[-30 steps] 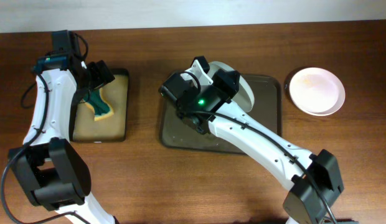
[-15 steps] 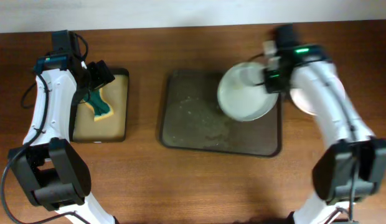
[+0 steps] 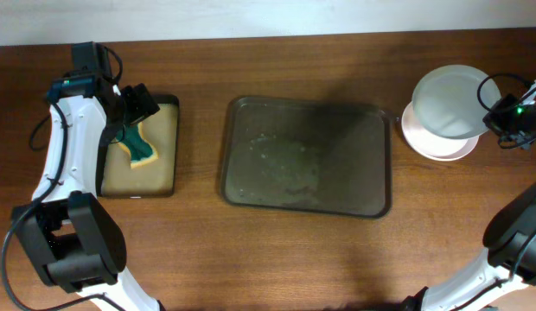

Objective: Clean dirty plates on tray and stack at the side
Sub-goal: 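Lift the pale green plate with the right gripper and stack it on the pile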

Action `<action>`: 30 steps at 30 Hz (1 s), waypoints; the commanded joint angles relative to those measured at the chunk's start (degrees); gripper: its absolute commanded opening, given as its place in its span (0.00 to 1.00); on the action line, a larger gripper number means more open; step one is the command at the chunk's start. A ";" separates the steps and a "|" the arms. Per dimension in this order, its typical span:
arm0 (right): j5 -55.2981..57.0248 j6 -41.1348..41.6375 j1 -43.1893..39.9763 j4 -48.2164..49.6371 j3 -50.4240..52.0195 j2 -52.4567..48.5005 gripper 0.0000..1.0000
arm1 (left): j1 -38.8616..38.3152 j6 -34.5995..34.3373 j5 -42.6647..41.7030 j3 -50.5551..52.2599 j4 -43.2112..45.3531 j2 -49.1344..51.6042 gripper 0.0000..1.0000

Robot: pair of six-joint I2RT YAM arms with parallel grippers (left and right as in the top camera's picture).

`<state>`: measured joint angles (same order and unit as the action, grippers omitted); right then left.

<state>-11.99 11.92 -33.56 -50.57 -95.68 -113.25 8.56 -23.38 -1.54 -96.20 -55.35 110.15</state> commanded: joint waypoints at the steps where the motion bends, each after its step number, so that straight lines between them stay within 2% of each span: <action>1: 3.65 2.08 0.26 0.48 -0.96 -2.32 0.04 | -0.02 0.31 -0.22 -0.59 -0.04 -0.83 0.99; 3: 3.56 2.08 0.28 0.68 -0.96 -3.32 0.05 | -0.02 0.31 -0.22 -0.59 -0.04 -0.83 0.99; 4: 3.30 2.08 0.28 0.70 -0.96 -3.63 0.11 | -0.02 0.31 -0.22 -0.59 -0.04 -0.83 1.00; 5: 2.97 2.08 0.33 0.48 -0.96 -3.76 0.34 | -0.02 0.31 -0.22 -0.59 -0.04 -0.83 0.99; 6: 2.99 2.05 0.46 0.24 -0.98 -3.76 0.64 | -0.02 0.31 -0.22 -0.59 -0.04 -0.83 0.99; 7: 2.93 2.03 0.50 -0.28 -1.01 -3.61 0.82 | -0.02 0.31 -0.22 -0.59 -0.04 -0.83 0.99; 8: 2.78 2.03 0.48 -1.01 -1.01 -3.32 0.89 | -0.02 0.31 -0.22 -0.59 -0.04 -0.83 1.00; 11: 1.79 2.08 0.55 -3.96 -1.01 -0.17 0.91 | -0.02 0.31 -0.22 -0.59 -0.04 -0.83 0.99; 14: -1.49 2.08 0.92 -9.18 -1.01 8.13 0.92 | -0.02 0.31 -0.22 -0.59 -0.04 -0.83 0.99; 17: -2.36 1.77 2.21 -17.46 -0.96 17.27 1.00 | -0.02 0.31 -0.22 -0.59 -0.04 -0.83 1.00; 20: -2.40 -3.26 6.99 -25.33 -0.72 27.15 0.98 | -0.02 0.31 -0.22 -0.59 -0.04 -0.83 0.99; 23: -2.40 -3.52 15.32 -33.27 -0.70 36.41 0.98 | -0.02 0.31 -0.22 -0.59 -0.04 -0.83 0.99; 26: -2.45 -3.50 22.53 -40.59 -0.70 41.77 0.98 | -0.02 0.31 -0.22 -0.59 -0.07 -0.83 0.99; 30: -2.40 -3.52 27.17 -43.80 -0.70 44.39 0.98 | -0.02 0.33 -0.22 -0.59 -0.04 -0.83 0.99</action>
<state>-14.48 8.84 -8.56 -94.21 -96.18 -69.82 8.54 -23.38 -1.54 -96.20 -55.33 110.15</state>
